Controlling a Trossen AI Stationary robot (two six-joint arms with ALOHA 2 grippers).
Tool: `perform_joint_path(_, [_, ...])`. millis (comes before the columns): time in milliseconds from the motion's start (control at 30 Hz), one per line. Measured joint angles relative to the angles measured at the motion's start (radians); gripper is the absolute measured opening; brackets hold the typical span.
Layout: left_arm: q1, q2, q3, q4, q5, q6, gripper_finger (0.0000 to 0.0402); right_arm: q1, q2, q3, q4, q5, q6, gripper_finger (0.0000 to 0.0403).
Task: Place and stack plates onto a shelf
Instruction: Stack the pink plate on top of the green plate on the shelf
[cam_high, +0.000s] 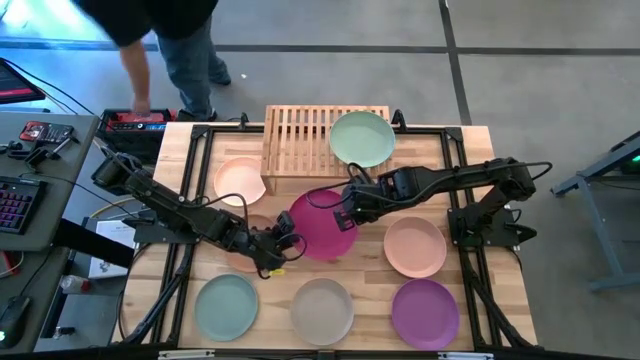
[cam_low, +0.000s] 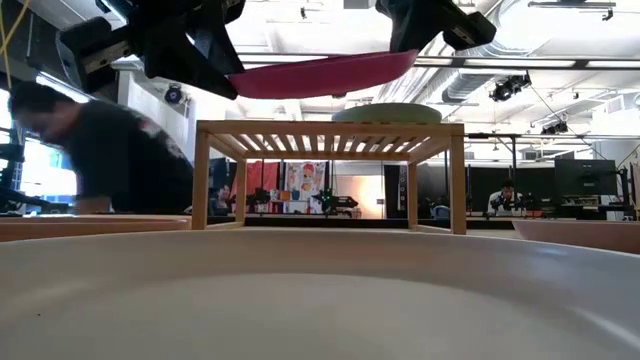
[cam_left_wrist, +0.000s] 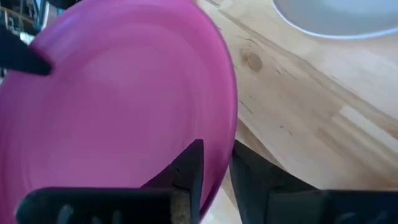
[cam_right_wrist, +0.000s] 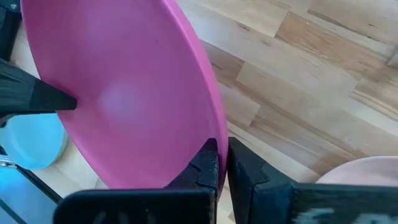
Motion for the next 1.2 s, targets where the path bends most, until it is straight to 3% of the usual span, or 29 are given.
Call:
perform_joint_path(500, [-0.004, 0.000, 0.000, -0.060, -0.007, -0.129, 0.0081, -0.006, -0.010, 0.016, -0.180, -0.028, 0.005, 0.0000])
perform_joint_path(800, [0.000, -0.013, -0.001, -0.091, -0.118, -0.137, 0.0081, -0.021, -0.079, 0.086, -0.253, -0.022, -0.039, 0.0000])
perform_joint_path(1200, [0.097, -0.101, -0.001, -0.208, -0.185, -0.340, 0.0081, -0.263, -0.178, 0.118, -0.247, -0.059, -0.287, 0.0000])
